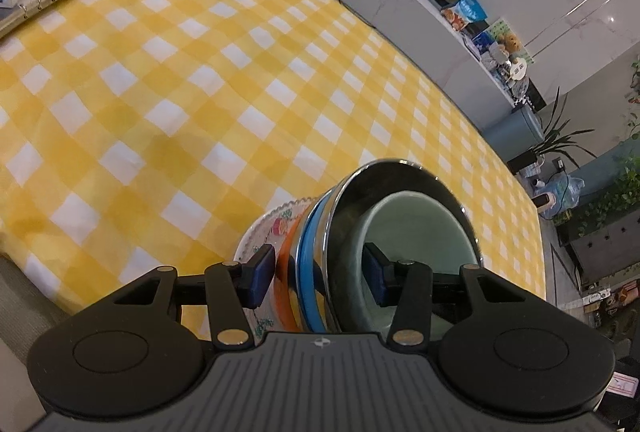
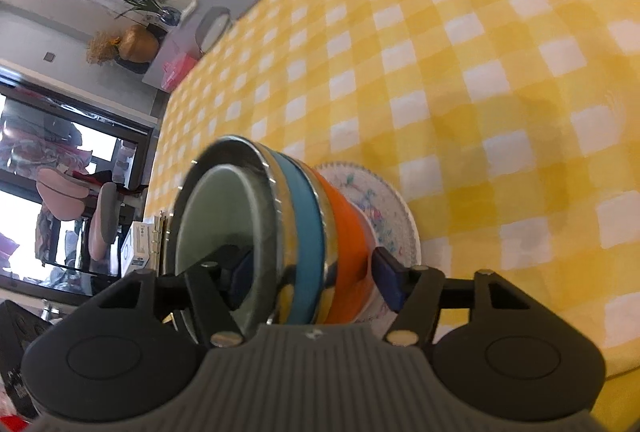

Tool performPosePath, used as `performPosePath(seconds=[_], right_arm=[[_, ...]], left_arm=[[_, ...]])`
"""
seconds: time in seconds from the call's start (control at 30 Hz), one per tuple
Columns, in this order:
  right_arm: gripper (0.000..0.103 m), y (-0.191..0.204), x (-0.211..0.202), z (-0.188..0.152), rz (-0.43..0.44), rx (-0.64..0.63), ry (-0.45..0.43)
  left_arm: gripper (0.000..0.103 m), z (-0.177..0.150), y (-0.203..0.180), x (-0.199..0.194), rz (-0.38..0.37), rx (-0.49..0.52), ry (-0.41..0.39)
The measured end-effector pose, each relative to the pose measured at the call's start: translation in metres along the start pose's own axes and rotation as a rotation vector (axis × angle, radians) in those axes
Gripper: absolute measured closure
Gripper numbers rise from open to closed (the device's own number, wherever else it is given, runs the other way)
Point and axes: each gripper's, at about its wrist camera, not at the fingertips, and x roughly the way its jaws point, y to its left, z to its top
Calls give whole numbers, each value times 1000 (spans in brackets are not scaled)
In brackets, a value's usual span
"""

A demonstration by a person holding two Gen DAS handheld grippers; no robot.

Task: Organize plates and bowls
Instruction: 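Lift the nested bowls with both tools and lower them onto the plate stack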

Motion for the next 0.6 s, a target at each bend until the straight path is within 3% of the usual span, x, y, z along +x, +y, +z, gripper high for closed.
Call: performPosePath(seconds=[0.1, 0.17, 0.27, 0.6], right_arm=[[39, 5, -13, 2, -16, -42, -56], [42, 4, -17, 3, -18, -45, -75], [59, -3, -16, 4, 14, -20, -64], [62, -15, -12, 11, 54, 27, -84]], left_arm=[[49, 1, 0, -6, -5, -8, -14], [57, 2, 2, -8, -13, -16, -19], [59, 2, 2, -9, -15, -15, -15], [62, 8, -5, -9, -3, 17, -26]])
